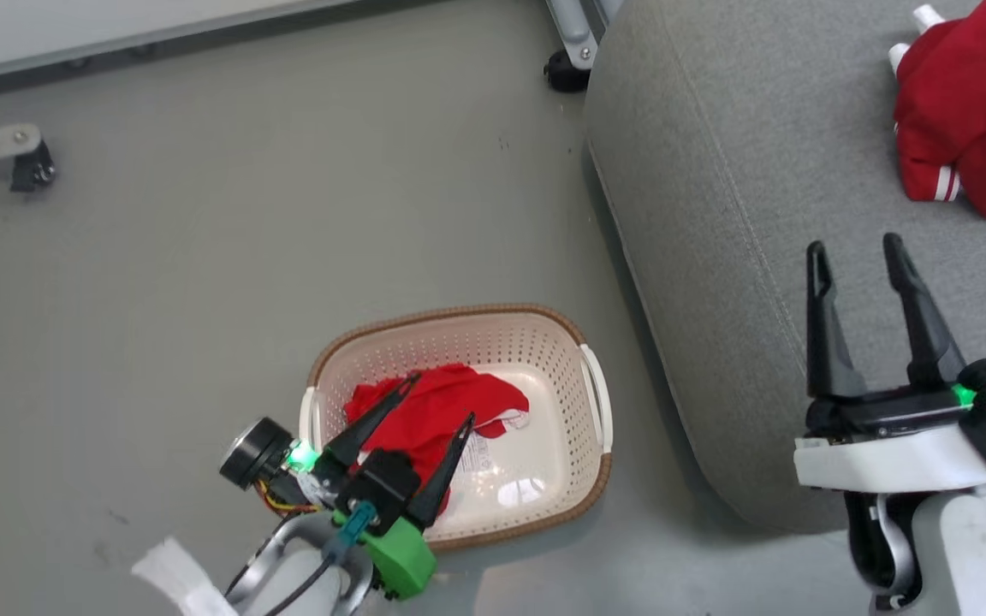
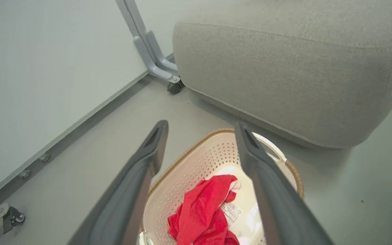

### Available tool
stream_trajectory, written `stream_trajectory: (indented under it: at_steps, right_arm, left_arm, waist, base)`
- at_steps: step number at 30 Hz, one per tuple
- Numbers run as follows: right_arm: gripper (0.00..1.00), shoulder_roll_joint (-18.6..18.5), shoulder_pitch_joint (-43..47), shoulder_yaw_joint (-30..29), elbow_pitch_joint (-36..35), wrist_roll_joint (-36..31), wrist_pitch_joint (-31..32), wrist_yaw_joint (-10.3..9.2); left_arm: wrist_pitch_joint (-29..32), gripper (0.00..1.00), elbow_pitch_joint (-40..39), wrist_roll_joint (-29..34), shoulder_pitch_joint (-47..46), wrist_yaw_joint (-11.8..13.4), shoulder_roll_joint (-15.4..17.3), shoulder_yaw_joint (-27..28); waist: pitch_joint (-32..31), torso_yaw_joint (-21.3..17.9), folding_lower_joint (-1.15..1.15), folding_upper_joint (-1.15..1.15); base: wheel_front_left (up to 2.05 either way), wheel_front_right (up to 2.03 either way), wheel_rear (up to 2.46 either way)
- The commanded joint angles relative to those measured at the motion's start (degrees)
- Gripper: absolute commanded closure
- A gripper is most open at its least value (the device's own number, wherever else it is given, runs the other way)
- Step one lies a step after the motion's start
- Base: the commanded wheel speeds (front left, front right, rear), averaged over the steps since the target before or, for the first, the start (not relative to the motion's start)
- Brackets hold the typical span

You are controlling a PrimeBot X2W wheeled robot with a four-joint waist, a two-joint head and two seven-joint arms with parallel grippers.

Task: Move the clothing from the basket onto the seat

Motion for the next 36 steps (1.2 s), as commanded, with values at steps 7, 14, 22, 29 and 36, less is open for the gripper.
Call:
stream_trajectory:
  at_steps: [7,14,22,29,36]
  right_arm:
    - [0.0,0.07,-6.42,-3.41,-5.0,1.77,-0.18,-0.1]
    - [0.0,0.07,-10.56,-4.48,-9.45,2.88,-0.18,-0.1]
    - [0.0,0.09,-13.1,-5.76,-14.57,2.87,-0.18,-0.1]
    - [0.0,0.05,-14.4,-4.88,-17.98,2.85,-0.18,-0.1]
    - [0.0,0.06,-14.72,-5.67,-19.71,4.12,-0.18,-0.1]
  left_arm:
    - [-0.02,0.0,17.93,-1.9,-18.38,-0.19,0.09,-10.21]
    - [1.58,0.0,35.14,-6.12,-32.21,-0.19,-3.24,-20.95]
    - [5.69,0.0,45.15,-10.25,-42.92,-0.19,-5.14,-30.67]
    - [7.62,0.0,49.39,-11.26,-48.6,-0.2,-5.57,-37.23]
    - [8.5,0.0,51.1,-11.22,-52.94,1.22,-5.9,-38.81]
  waist:
    - [19.84,-1.72,0.0,0.0]
    - [28.81,-1.82,0.0,0.0]
    - [36.12,-1.78,0.0,0.0]
    - [41.41,-1.83,0.0,0.0]
    - [44.76,-1.47,0.0,0.0]
  base:
    - [0.0,0.0,0.0]
    - [0.0,0.0,0.0]
    - [0.0,0.0,0.0]
    - [0.0,0.0,0.0]
    - [0.0,0.0,0.0]
